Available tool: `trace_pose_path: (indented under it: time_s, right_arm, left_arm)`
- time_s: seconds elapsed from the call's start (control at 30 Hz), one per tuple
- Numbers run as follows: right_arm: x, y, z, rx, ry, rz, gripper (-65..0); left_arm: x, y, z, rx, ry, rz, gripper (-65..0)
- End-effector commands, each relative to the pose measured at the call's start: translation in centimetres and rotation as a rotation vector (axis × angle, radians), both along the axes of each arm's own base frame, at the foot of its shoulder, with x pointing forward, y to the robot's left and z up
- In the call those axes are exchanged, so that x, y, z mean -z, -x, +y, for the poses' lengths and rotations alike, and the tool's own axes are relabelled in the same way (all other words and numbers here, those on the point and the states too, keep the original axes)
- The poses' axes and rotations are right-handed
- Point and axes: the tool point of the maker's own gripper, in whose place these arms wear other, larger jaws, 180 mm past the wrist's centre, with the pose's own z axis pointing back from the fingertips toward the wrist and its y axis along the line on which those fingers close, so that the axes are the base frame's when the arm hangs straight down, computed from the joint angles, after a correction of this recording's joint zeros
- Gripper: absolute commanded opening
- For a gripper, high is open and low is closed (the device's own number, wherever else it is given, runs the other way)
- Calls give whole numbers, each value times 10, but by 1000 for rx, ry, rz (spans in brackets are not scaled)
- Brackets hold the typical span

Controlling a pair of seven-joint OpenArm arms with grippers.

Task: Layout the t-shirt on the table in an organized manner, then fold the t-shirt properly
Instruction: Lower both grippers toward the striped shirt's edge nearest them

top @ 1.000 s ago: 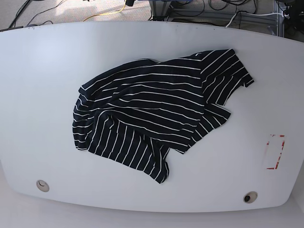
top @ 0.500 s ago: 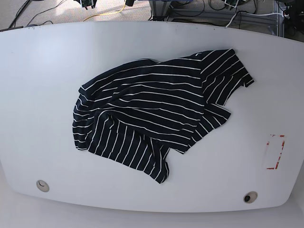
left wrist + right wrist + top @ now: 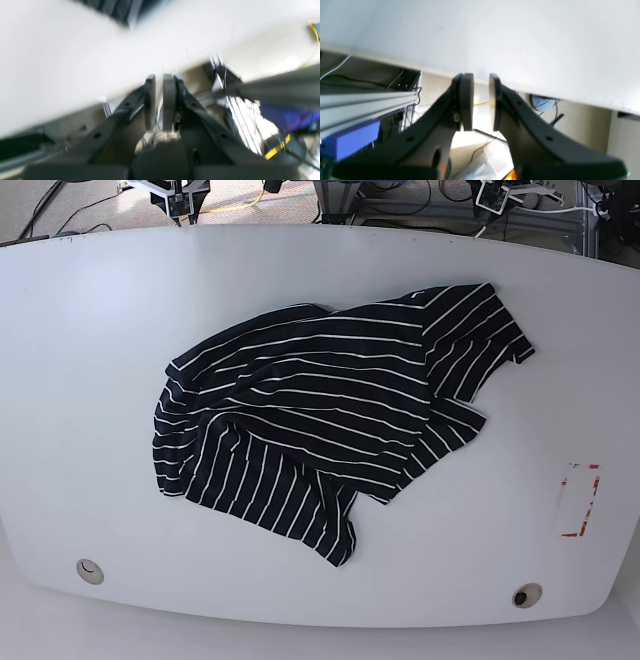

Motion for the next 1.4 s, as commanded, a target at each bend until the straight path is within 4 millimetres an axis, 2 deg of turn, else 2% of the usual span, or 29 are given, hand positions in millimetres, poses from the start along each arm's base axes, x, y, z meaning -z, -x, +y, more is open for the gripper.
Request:
trace_pose_path:
  time_s: [0.0, 0.47, 0.6, 0.73, 0.8, 0.93, 1.37]
  right_arm:
    - [-11, -11, 0, -15, 13, -47, -548]
    - [-42, -83, 1, -23, 27, -252, -540]
    - [-50, -104, 1, -20, 27, -307, -521]
    - [-56, -119, 0, -16, 24, -346, -494]
    - [-59, -127, 1, -23, 27, -366, -478]
    - [-65, -138, -1, -20, 33, -395, -456]
    - [-78, -163, -3, -24, 30, -462, -389]
  left_arm:
    - [-14, -8, -4, 13, 16, -40, -606]
    - [-39, -64, -4, 39, 23, -220, -598]
    - [-46, -81, -1, 26, 27, -275, -564]
    - [-55, -99, 3, 14, 32, -335, -494]
    - [-67, -110, 11, 1, 21, -383, -453]
    - [-74, -122, 17, -11, 13, -422, -412]
    - [-93, -143, 18, -19, 3, -482, -392]
